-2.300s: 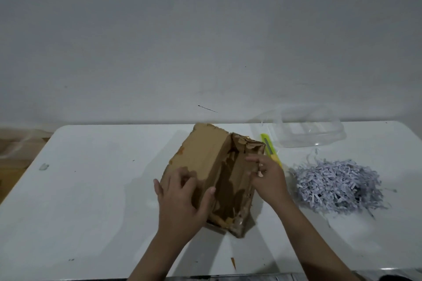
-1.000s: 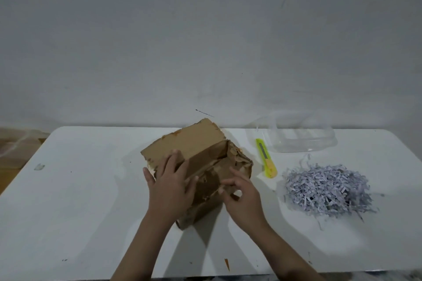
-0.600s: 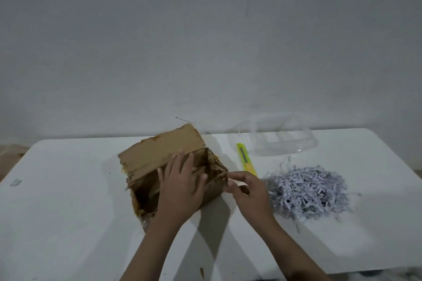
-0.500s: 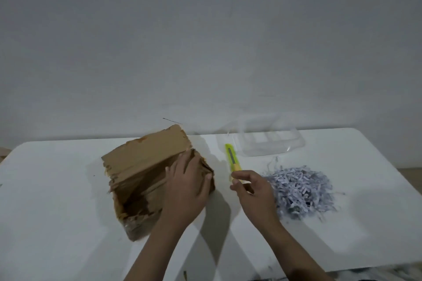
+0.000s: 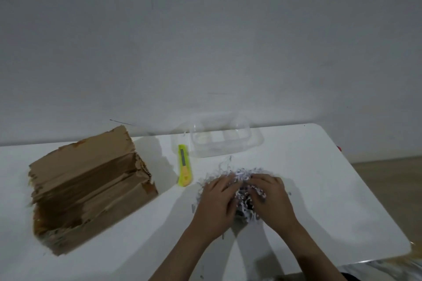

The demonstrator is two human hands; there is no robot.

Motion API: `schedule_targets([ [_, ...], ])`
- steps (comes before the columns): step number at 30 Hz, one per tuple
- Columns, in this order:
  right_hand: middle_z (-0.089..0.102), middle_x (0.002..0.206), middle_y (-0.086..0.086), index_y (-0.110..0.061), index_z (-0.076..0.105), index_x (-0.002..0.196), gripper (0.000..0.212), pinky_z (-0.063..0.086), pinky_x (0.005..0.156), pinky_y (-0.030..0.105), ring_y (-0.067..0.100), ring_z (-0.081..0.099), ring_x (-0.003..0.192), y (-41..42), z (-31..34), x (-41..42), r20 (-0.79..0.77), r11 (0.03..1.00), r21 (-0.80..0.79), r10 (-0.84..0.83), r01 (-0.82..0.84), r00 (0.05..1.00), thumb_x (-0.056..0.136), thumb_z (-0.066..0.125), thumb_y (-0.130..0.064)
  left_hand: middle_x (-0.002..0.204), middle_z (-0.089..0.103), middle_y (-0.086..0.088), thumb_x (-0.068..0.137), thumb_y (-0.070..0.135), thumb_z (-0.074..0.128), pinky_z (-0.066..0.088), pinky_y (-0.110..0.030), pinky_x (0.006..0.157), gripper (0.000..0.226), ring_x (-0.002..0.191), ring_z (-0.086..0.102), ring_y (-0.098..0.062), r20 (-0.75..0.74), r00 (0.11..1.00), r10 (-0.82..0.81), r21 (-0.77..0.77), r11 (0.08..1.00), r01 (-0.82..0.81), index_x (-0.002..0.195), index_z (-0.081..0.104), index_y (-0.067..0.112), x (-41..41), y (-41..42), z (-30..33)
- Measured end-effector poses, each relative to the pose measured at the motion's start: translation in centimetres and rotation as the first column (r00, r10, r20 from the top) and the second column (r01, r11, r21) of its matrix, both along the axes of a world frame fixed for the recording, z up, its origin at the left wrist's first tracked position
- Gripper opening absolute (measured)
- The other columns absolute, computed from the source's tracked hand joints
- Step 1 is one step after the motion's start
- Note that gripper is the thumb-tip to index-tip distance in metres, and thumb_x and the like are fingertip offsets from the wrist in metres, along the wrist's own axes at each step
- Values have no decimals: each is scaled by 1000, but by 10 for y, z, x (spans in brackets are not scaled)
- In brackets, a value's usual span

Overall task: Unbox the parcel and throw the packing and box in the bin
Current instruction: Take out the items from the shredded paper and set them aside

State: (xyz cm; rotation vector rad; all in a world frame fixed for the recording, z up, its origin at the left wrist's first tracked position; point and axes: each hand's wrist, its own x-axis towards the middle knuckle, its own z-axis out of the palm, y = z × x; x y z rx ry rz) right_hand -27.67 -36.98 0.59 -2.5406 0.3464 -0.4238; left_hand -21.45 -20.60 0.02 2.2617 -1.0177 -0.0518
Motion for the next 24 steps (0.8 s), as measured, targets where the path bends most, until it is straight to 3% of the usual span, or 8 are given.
schedule_targets([
  [4, 70, 105, -3, -24, 74, 95, 14, 37, 86, 20, 22, 60, 101, -28, -16, -4, -34, 998, 53, 32, -30, 999, 82, 71, -21, 135, 55, 1, 91, 26, 42, 34, -32, 105, 38, 124, 48, -19, 34, 996, 84, -20, 996, -84, 125, 58, 24, 3, 0, -15],
  [10, 72, 96, 1, -20, 76, 87, 10, 34, 83, 11, 23, 66, 95, -61, -16, -6, 27, 990, 126, 68, -71, 997, 79, 71, -20, 133, 57, -4, 91, 35, 39, 44, -52, 97, 41, 123, 51, -24, 23, 956, 292, 0, 956, -292, 125, 60, 21, 5, 26, -29],
  [14, 68, 103, 8, -15, 74, 90, 15, 40, 83, 25, 30, 61, 96, -67, -11, -4, 108, 993, 109, 37, -48, 993, 76, 74, -11, 140, 50, -6, 84, 23, 43, 38, -63, 98, 46, 129, 45, -29, -28, 900, 436, -63, 897, -437, 129, 56, 24, -3, 31, -23],
  [18, 69, 95, 2, -13, 71, 88, 14, 41, 81, 22, 16, 56, 90, -44, 10, -4, 298, 976, 35, 194, -214, 935, 75, 66, -10, 142, 48, 0, 82, 18, 35, 35, -55, 105, 54, 133, 39, -18, 28, 939, 343, -165, 928, -334, 132, 51, 29, -23, 12, -5],
  [21, 70, 84, -5, -18, 70, 87, 10, 45, 78, 28, 14, 58, 83, -29, 9, -1, 172, 929, 18, 361, -370, 916, 77, 66, -16, 140, 48, 6, 86, 24, 40, 31, -50, 107, 46, 132, 37, -11, 41, 944, 327, -105, 941, -322, 129, 51, 35, -34, -3, -3],
  [24, 71, 84, -10, -26, 70, 88, 13, 47, 83, 35, 17, 61, 85, -26, 0, 0, 15, 928, 35, 371, -371, 929, 77, 63, -31, 139, 49, 5, 90, 38, 43, 36, -51, 104, 40, 131, 40, -14, 48, 925, 376, -21, 927, -375, 128, 53, 32, -38, 0, -17],
])
